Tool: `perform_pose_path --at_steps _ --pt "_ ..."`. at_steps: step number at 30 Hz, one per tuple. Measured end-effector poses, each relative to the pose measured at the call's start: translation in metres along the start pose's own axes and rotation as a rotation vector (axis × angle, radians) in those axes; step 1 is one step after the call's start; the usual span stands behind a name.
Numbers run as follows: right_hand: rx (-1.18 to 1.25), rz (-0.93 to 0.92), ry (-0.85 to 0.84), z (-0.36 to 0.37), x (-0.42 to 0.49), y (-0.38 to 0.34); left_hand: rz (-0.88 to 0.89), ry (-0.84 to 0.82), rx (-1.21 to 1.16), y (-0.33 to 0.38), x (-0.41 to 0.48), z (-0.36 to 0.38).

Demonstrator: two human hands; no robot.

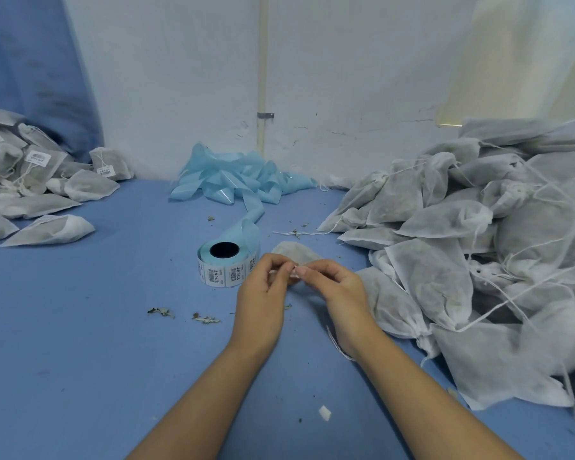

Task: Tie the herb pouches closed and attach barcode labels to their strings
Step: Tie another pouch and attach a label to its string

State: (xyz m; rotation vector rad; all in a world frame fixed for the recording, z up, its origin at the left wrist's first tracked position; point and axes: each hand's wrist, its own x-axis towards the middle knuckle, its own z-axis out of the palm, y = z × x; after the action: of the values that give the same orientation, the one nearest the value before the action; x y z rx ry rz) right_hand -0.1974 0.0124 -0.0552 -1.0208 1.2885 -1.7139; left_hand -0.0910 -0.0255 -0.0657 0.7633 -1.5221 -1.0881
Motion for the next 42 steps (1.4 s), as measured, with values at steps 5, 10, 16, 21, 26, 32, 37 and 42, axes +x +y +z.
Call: perform_pose_path --at_steps 5,10,16,21,26,32,37,42 --pt "0.192 0.093 -0.022 -0.003 0.003 -0.002 -0.017 -0.009 0.033 0.000 0.003 -0.002" --pt "0.263 0.093 -0.009 -0.005 0.005 -0.003 -0.046 -0.022 0.033 -0.002 0.004 0.000" --pt "0.420 0.216 -0.022 0.003 0.004 -0.002 -0.085 -0.030 -0.015 -0.004 0.005 0.000" --pt "0.420 0.237 -0.039 0.009 0.002 -0.002 -0.094 -0.010 -0.031 -0.006 0.005 -0.002" --pt "0.392 0.219 -0.003 0.009 0.002 -0.001 -0.091 -0.011 -0.003 -0.008 0.006 -0.001" --pt "0.416 0.230 0.020 0.010 0.003 -0.001 -0.084 -0.006 0.019 -0.007 0.005 0.000" --pt "0.450 0.231 0.021 0.009 0.004 -0.001 -0.083 0.012 0.070 -0.005 0.004 0.000" --pt "0.469 0.253 -0.010 0.007 0.003 -0.003 -0.077 0.030 0.122 -0.002 0.003 -0.001"
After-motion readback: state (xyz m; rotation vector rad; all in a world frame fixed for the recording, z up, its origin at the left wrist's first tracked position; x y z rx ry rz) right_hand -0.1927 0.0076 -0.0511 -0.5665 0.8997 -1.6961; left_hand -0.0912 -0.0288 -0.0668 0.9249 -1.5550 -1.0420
